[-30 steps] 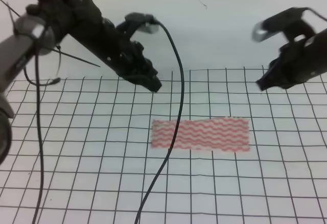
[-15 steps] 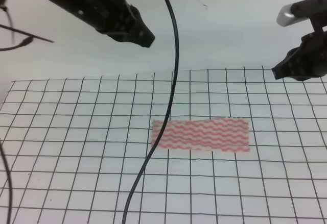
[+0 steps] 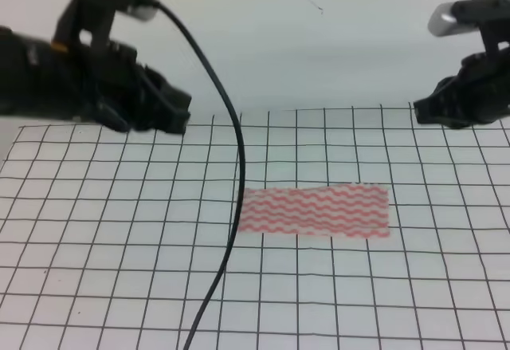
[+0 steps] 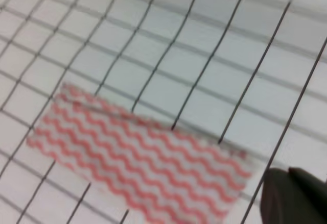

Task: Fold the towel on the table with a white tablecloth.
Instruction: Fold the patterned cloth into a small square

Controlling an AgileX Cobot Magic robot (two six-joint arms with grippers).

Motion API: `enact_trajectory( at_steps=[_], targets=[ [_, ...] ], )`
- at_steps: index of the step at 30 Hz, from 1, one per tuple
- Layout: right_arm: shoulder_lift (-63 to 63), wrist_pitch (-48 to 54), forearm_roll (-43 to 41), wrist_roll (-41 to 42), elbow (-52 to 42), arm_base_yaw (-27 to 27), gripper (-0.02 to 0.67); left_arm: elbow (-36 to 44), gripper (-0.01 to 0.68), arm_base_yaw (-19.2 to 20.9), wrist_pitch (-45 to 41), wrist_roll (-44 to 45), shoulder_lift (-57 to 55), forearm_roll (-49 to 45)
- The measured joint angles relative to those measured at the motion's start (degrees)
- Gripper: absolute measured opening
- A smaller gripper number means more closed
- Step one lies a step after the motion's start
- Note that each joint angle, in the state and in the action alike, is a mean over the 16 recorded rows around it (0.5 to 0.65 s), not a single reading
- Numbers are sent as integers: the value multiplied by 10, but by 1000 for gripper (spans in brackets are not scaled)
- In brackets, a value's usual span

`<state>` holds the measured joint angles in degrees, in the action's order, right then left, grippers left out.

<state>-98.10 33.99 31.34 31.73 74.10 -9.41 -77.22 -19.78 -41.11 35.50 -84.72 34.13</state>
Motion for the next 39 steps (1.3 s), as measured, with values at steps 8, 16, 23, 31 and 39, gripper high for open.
enact_trajectory(
  at_steps=[8, 16, 23, 31, 39],
  targets=[
    [-52, 29, 10, -20, 0, 0, 110, 60, 21, -1, 44, 2, -19, 21],
    [-122, 34, 27, -29, 0, 0, 205, 61, 45, -1, 40, 5, -52, 34],
    [-165, 33, 50, -20, 0, 0, 223, 62, 51, -1, 38, 7, -58, 39],
    [-191, 28, 78, -4, 0, -5, 224, 62, 52, -1, 37, 8, -59, 40],
    [-204, 12, 96, 9, 1, -20, 225, 62, 52, -1, 31, 9, -59, 40]
  ],
)
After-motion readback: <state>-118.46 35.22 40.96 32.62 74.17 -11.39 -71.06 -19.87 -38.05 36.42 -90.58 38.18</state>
